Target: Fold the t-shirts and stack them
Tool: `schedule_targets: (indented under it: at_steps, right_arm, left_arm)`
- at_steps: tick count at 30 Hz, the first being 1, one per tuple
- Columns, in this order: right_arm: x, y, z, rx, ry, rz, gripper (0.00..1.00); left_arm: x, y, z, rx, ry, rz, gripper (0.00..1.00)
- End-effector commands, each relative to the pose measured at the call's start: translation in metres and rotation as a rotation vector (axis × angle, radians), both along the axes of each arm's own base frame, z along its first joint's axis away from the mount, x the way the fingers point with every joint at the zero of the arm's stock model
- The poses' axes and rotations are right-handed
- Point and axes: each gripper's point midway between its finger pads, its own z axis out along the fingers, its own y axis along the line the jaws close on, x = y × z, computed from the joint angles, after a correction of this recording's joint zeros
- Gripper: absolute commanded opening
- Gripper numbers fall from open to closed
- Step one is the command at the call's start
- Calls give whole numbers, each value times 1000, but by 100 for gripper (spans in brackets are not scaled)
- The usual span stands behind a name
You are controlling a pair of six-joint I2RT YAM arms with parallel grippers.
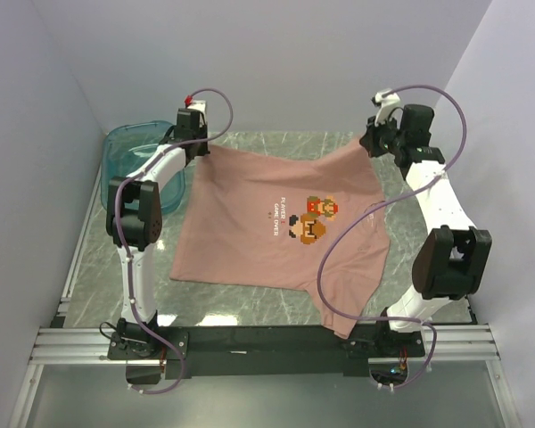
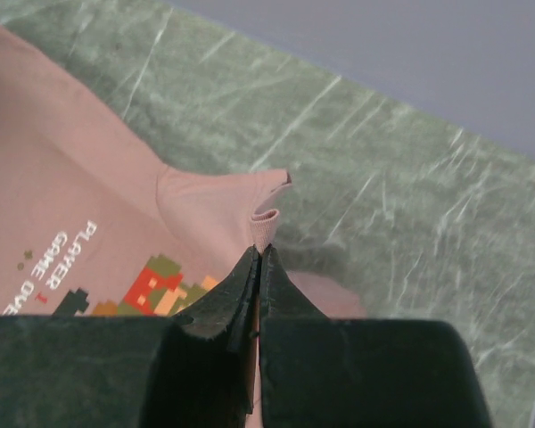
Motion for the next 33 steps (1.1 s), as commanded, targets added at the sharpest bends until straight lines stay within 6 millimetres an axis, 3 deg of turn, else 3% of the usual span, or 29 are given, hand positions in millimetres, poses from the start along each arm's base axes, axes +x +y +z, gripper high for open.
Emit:
schedule_targets:
  at_steps: [1,3,4,8,15,21,33]
  right_arm:
    - [-15,-5,3,15,-11,-4,0]
    - [-17,-8,-3,11,-5,-10,0]
    - [-17,-10,-5,8,-2,-16,0]
    - [-8,-13,-20,12,33,-31,0]
    - [-10,-16,-22,24,29,-45,0]
    - [-26,-15,-18,40,27,-31,0]
    - [-70,-13,-21,39,12,-19,0]
  left_arm:
    - [3,0,25,6,-72,-31,0]
    - [0,1,32,10,-91,-37,0]
    - [-4,2,27,16,-79,-38,0]
    - [-11,5,48,19,-131,-36,0]
    - [-30,14,63,53,-168,-34,0]
    - [-46,16,50,62,-149,-44,0]
    - [-57,16,27,66,-100,-56,0]
